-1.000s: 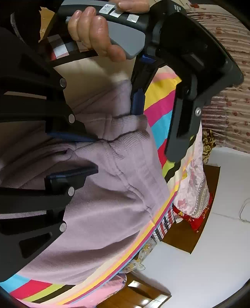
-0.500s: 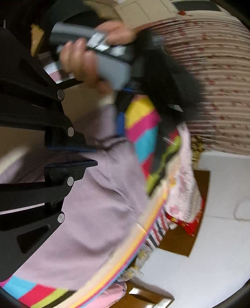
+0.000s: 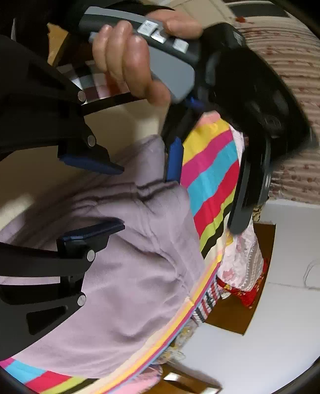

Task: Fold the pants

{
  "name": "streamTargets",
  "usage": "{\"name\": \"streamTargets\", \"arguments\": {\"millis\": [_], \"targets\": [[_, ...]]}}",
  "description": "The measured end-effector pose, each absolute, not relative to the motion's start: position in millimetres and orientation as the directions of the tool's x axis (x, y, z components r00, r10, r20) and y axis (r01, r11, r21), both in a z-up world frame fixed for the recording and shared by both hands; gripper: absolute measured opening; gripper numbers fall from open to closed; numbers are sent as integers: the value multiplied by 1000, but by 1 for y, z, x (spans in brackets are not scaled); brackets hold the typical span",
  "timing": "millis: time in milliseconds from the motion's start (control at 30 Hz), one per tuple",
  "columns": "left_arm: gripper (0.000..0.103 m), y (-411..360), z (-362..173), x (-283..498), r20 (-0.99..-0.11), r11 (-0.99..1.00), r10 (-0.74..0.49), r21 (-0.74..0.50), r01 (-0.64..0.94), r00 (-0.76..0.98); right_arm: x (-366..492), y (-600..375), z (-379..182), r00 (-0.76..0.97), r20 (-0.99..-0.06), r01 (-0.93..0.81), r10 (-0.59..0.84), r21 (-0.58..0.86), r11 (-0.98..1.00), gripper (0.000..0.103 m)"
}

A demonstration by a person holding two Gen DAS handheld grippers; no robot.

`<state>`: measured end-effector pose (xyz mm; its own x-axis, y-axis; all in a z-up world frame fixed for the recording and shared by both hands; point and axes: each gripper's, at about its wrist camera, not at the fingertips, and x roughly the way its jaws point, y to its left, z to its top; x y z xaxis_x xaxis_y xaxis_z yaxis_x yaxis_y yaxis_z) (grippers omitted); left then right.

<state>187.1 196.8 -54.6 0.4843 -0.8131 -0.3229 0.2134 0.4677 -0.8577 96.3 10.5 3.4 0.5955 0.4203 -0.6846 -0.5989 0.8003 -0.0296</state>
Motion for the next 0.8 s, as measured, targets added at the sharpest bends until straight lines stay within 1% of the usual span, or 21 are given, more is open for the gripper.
{"name": "streamTargets", "arguments": {"millis": [33, 100, 167, 200, 267, 333, 400, 433, 500, 533, 600, 633, 700, 733, 800], "targets": [[101, 196, -54, 185, -328, 472, -813, -855, 214, 480, 99, 9, 4, 602, -683, -591, 412, -34, 806, 38], [101, 191, -56, 188, -381, 512, -799, -837, 193, 466, 101, 9, 5, 610, -686, -587, 397, -56, 808, 38], [101, 187, -58, 189, -403, 536, -785, -823, 190, 470, 101, 13, 5, 620, -687, -589, 380, -87, 804, 39], [101, 186, -57, 188, -407, 542, -781, -818, 192, 474, 98, 17, 2, 635, -686, -589, 355, -133, 797, 39], [101, 185, -55, 188, -384, 522, -792, -828, 203, 474, 94, 21, -2, 657, -679, -587, 326, -190, 787, 40], [101, 187, -51, 191, -330, 469, -819, -857, 216, 469, 87, 24, -4, 666, -674, -583, 320, -202, 787, 39], [101, 186, -49, 194, -315, 448, -830, -868, 213, 461, 87, 22, -4, 669, -673, -580, 316, -206, 788, 36], [101, 185, -46, 195, -303, 437, -836, -872, 221, 457, 85, 24, -5, 681, -667, -581, 301, -243, 777, 36], [101, 184, -43, 195, -294, 429, -840, -874, 227, 456, 79, 30, -9, 708, -655, -582, 264, -330, 743, 37], [101, 181, -41, 196, -297, 433, -839, -872, 228, 456, 77, 32, -10, 716, -649, -578, 256, -347, 739, 37], [101, 179, -40, 198, -312, 448, -835, -864, 231, 454, 78, 30, -8, 711, -654, -573, 258, -328, 751, 36], [101, 177, -39, 199, -318, 454, -834, -860, 232, 451, 81, 26, -7, 706, -657, -573, 265, -309, 759, 34], [101, 176, -36, 199, -302, 437, -843, -867, 240, 445, 85, 21, -5, 711, -654, -561, 259, -305, 770, 22], [101, 176, -34, 199, -288, 424, -850, -871, 248, 440, 85, 19, -2, 724, -640, -547, 257, -306, 779, 18], [101, 178, -31, 199, -282, 424, -849, -868, 258, 447, 82, 8, 11, 739, -607, -530, 293, -255, 809, 15]]}}
